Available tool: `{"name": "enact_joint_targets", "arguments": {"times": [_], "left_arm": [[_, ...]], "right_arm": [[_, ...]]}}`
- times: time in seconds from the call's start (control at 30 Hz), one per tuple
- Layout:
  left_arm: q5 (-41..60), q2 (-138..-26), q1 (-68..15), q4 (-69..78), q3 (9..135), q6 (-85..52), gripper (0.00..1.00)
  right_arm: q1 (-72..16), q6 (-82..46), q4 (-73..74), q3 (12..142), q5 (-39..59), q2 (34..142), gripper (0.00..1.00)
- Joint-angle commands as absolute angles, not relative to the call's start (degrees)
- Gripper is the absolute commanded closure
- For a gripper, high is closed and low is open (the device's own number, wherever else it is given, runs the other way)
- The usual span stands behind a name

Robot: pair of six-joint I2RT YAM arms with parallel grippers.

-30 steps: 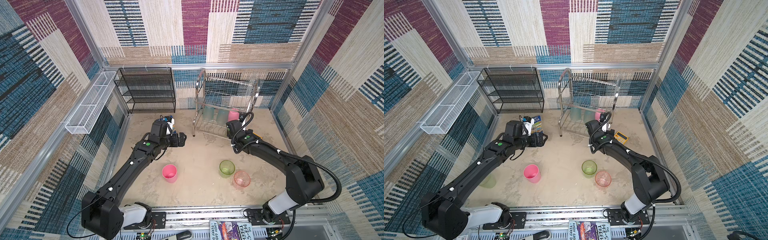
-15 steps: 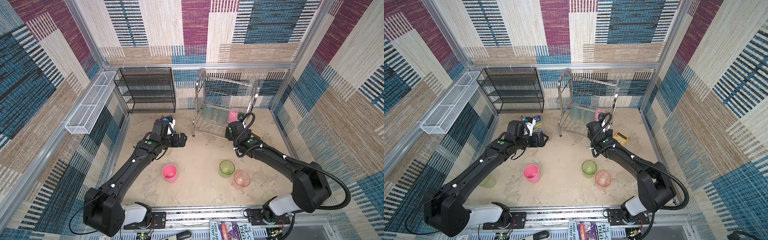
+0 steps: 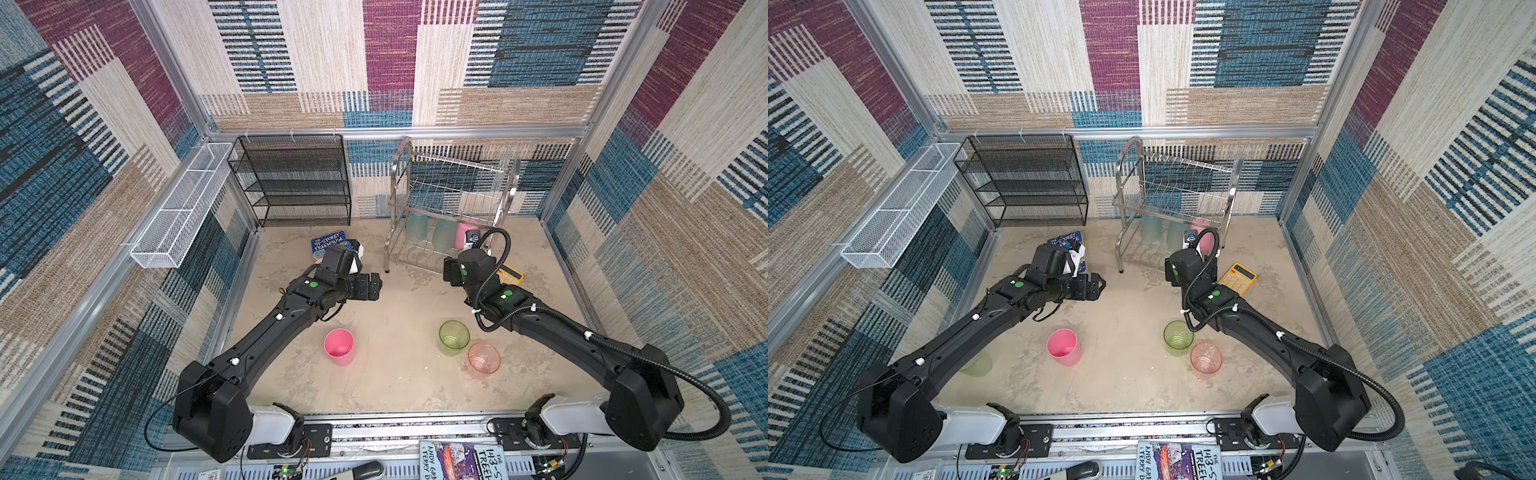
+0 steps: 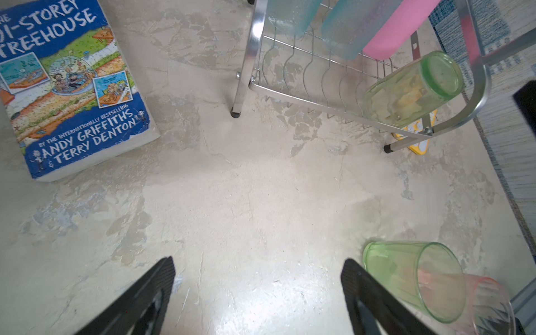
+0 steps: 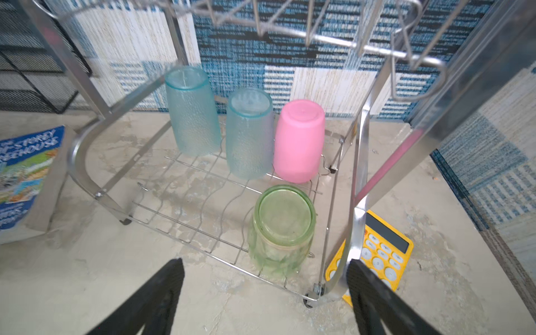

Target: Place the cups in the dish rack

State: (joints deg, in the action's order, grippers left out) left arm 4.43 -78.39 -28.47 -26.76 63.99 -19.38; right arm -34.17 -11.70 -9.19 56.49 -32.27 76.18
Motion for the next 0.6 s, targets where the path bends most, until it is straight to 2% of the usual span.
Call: {"name": "enact_joint_targets", "arguments": {"times": [0.0, 0.17, 0.57], "left_arm": [[2.67, -79.29, -30.78, -27.82, 64.38, -20.44, 0.09], [1.42, -82.83, -37.08, -31.08, 67.14, -21.2, 0.12], [1.32, -91.4, -47.49, -37.79, 76.13, -22.9, 0.18]], "right_arm": [[-34.36, -9.87, -8.39, 56.66, -26.87, 73.83, 0.1], [-34.24, -11.85, -16.23, 57.7, -22.99, 71.41, 0.1], [-30.49, -22.04, -28.75, 49.24, -14.06, 58.28, 0.14]]}}
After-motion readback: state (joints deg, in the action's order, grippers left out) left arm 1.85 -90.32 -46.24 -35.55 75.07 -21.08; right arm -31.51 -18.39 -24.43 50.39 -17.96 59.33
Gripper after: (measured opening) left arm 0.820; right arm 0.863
